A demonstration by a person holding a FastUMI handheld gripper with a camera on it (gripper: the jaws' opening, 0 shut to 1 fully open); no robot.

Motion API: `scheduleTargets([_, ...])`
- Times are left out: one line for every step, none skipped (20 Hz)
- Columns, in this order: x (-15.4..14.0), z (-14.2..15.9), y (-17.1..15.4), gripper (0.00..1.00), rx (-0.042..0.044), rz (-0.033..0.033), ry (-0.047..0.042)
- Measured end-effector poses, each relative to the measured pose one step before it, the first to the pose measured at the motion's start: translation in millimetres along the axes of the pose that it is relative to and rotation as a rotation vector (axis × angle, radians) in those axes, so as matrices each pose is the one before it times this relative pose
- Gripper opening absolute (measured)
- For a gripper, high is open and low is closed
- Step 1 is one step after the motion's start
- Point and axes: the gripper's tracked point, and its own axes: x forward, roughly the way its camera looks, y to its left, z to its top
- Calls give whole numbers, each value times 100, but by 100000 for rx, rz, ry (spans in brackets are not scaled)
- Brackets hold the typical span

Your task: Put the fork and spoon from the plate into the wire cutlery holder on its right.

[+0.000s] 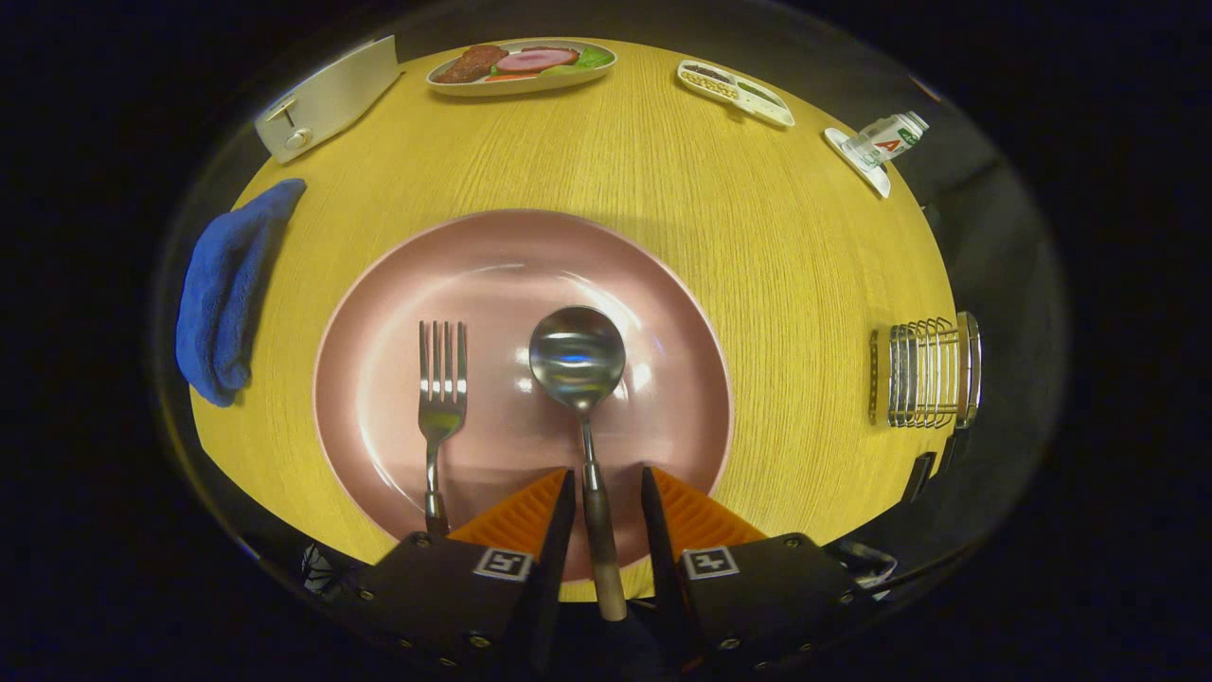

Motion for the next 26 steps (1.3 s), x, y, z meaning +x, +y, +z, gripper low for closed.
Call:
scheduleTargets([6, 12, 64, 31, -920, 473, 197])
scheduleTargets([1, -84, 21, 16, -948, -657, 658])
scheduleTargets([170, -123, -46, 15, -972, -625, 874])
scheduleTargets([-25, 36, 70, 15, -673, -19, -61])
scheduleTargets([-126, 29, 147, 15, 24, 761, -32])
scheduleTargets([-64, 250, 323, 15, -386, 1244, -1899])
scheduleTargets([-391, 46, 136, 10, 734, 1332, -679])
scheduleTargets([-40, 172, -60, 5, 504, -127, -405])
scheduleTargets([-339, 170, -252, 5, 47, -1078, -366])
scheduleTargets([-286, 139, -82, 5, -47, -835, -955])
scheduleTargets([-522, 184, -218, 5, 72, -961, -887])
scheduleTargets([-529, 228, -384, 5, 45, -1295, -956])
scheduleTargets([-649, 309, -372, 5, 254, -1179, -968])
scheduleTargets([-576, 266, -328, 5, 636, -1027, -1026])
scheduleTargets([-715, 208, -349, 5, 907, -909, -900])
scheduleTargets([-578, 442, -368, 5, 1150, -808, -1396])
scheduleTargets([-546, 500, -443, 5, 1296, -925, -1306])
scheduleTargets([-450, 335, -547, 5, 1183, -938, -784])
scheduleTargets([-467, 282, -635, 5, 885, -1054, -469])
scheduleTargets([-372, 262, -696, 5, 1029, -946, -278])
scheduleTargets([-369, 290, -767, 5, 1347, -1102, -318])
scheduleTargets([-304, 240, -780, 5, 1618, -990, -361])
scheduleTargets([-266, 234, -827, 5, 1896, -939, -61])
scheduleTargets([-101, 115, -916, 5, 1899, -1078, 184])
scheduleTargets([-123, 217, -1018, 5, 1907, -1100, 155])
scheduleTargets([-27, 76, -1074, 5, 2186, -1009, 131])
